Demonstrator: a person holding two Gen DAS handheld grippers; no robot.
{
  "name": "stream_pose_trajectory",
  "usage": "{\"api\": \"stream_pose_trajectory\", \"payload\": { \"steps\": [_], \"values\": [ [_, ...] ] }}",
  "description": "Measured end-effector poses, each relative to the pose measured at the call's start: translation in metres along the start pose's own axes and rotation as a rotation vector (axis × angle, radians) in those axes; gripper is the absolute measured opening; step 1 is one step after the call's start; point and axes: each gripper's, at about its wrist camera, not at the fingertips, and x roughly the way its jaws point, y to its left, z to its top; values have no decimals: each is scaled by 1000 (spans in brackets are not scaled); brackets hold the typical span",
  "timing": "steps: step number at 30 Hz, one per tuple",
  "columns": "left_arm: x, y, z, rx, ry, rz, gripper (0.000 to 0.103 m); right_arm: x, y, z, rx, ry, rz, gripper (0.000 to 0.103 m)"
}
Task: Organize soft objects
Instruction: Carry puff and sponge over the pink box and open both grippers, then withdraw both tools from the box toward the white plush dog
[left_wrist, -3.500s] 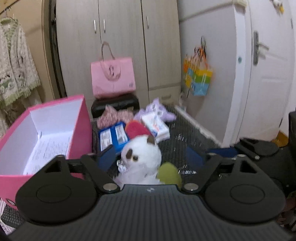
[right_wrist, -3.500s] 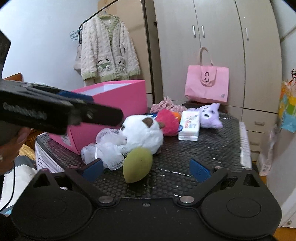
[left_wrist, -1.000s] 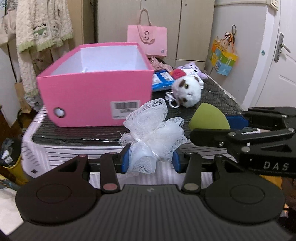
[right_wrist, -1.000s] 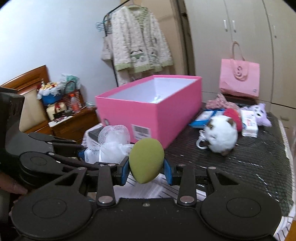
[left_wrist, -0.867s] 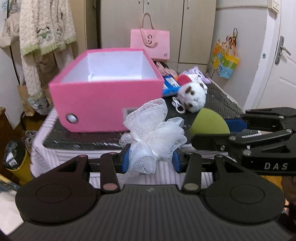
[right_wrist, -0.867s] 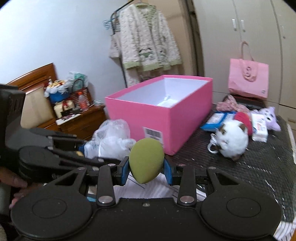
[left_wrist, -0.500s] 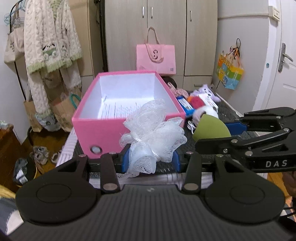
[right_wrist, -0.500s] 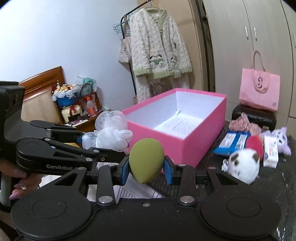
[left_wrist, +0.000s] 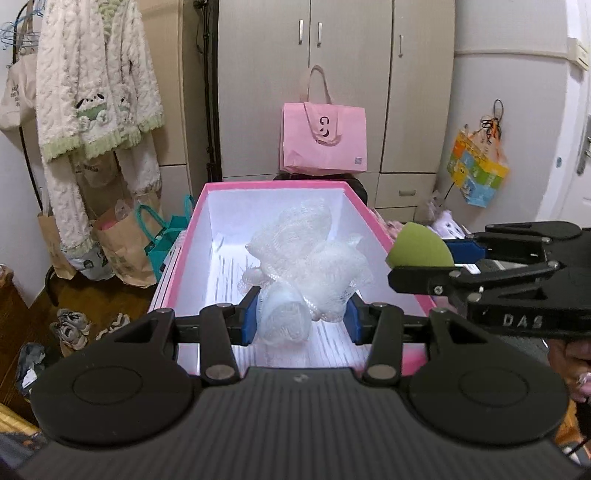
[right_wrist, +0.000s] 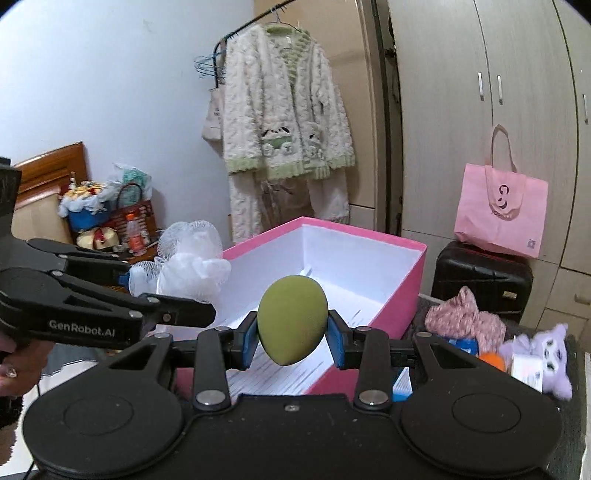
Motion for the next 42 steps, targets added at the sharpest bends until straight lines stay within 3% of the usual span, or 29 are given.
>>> {"api": "stream_pose_trajectory", "payload": {
  "steps": [10, 17, 20, 27, 42],
  "values": [
    [80, 24, 31, -18, 132, 15, 45, 87, -10, 21, -141, 133, -68, 44],
    [112, 33, 38, -45, 267, -36, 46, 120, -6, 23, -279, 240, -61, 44],
    [120, 40, 38, -87, 306, -58, 55, 128, -5, 22, -312, 270, -54, 46],
    [99, 28, 35, -13, 228, 24, 67, 114, -1, 22, -323, 242, -68, 69],
    [33, 3, 33, 112, 152, 3, 70, 54, 6, 25, -267, 196, -69, 69]
  ]
}}
